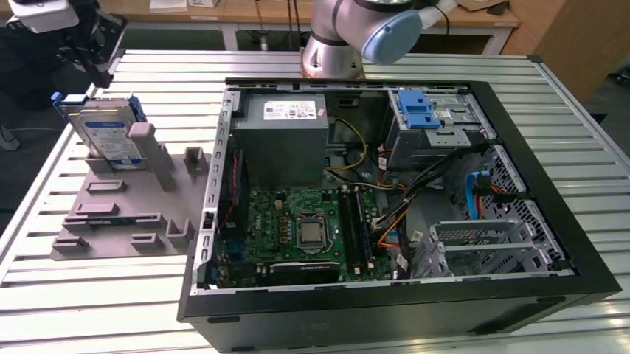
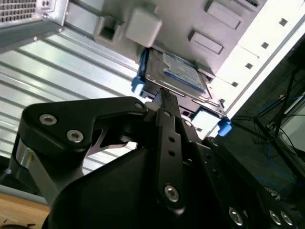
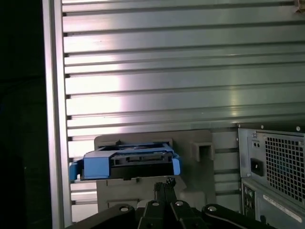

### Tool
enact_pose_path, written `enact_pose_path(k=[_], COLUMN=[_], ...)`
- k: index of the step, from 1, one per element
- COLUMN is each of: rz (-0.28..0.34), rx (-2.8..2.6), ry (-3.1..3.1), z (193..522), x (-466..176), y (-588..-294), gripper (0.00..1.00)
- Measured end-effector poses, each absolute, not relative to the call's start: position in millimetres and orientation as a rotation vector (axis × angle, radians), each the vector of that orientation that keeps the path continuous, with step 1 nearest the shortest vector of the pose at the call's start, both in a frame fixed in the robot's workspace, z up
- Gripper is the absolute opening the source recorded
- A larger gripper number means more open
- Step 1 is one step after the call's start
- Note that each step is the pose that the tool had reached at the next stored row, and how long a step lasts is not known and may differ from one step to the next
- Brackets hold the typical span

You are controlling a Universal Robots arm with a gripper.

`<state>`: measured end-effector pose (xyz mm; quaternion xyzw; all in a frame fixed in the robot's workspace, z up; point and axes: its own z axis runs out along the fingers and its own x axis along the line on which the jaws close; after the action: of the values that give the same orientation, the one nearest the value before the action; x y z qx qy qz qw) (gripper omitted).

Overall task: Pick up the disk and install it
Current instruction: 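Reach for the disk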

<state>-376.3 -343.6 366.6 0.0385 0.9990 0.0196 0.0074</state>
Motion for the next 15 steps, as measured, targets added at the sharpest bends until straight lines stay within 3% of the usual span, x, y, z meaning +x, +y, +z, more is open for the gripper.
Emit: enact_pose_path(k=[15], rz=[0.061], rx=[0.12], ry=[3.126], z=[362], x=[-418], y=[-342], gripper=[0.11])
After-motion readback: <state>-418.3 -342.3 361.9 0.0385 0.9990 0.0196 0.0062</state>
